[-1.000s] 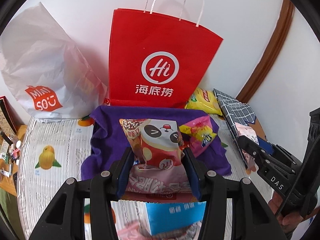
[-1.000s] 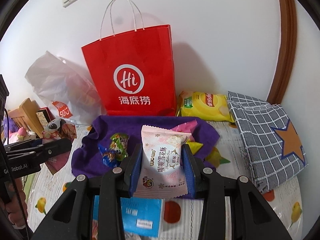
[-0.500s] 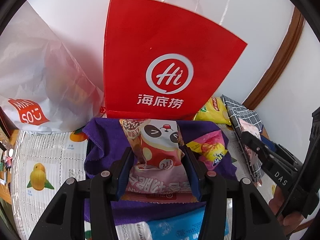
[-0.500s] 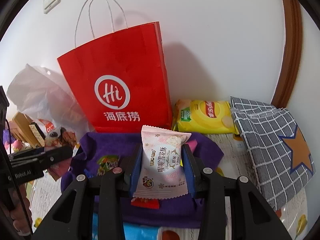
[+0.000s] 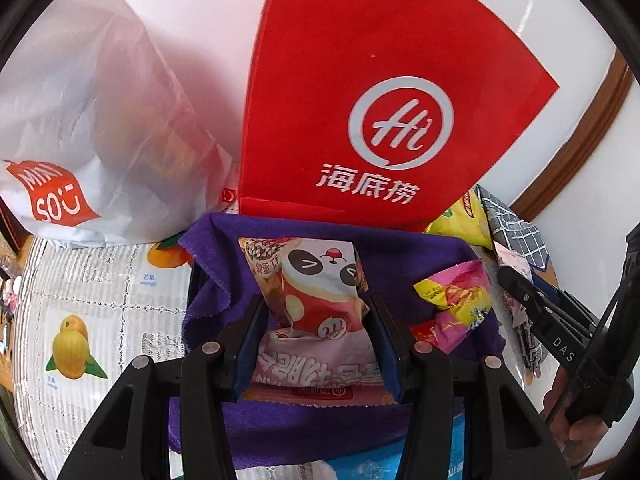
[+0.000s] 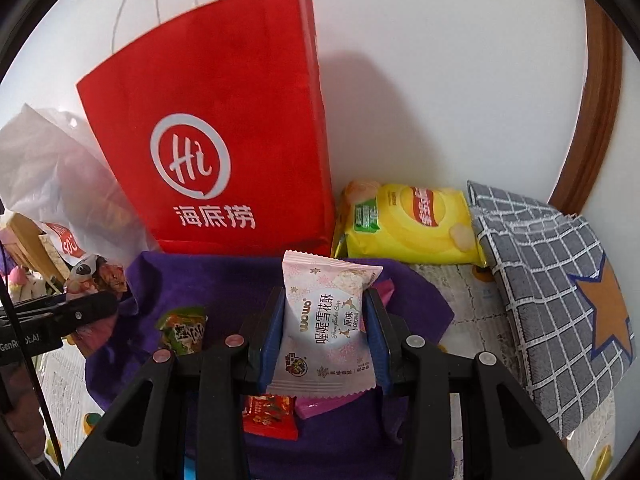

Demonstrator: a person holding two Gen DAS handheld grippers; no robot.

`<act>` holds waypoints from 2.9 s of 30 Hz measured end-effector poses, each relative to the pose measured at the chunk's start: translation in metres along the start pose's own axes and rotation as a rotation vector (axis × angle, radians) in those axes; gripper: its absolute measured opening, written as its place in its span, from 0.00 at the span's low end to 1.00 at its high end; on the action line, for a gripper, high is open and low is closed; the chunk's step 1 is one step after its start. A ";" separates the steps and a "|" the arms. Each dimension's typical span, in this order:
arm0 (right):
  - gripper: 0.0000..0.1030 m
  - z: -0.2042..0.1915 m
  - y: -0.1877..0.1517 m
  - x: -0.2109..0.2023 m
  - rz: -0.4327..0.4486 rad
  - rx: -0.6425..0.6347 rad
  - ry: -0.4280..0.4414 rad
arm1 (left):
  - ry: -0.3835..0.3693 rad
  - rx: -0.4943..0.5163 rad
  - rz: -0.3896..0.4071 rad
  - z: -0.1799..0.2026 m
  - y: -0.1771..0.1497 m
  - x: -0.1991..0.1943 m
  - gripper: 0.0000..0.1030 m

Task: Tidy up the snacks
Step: 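Lower the pink wafer packet onto the towel with the right tool while the left tool lowers the panda packet, then open both tools and lift them away from the purple towel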

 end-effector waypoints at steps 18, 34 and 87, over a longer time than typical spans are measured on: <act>0.38 -0.011 -0.010 0.020 -0.079 -0.034 0.058 | 0.025 -0.043 -0.023 -0.017 0.004 0.008 0.47; 0.40 -0.045 -0.025 0.041 -0.162 -0.124 0.100 | 0.038 -0.007 -0.066 -0.007 -0.001 0.017 0.47; 0.76 -0.016 -0.008 -0.012 -0.087 0.056 0.056 | 0.007 0.052 -0.027 0.026 -0.002 -0.015 0.66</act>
Point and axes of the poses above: each gripper's, at about its wrist camera, not at the fingertips, and x roughly the way its jaws point, z to its right, y to its top, the point moved 4 cm from there along x, roughly the way its jaws point, and after that the axes turned 7 degrees about -x, right-handed, at the moved point
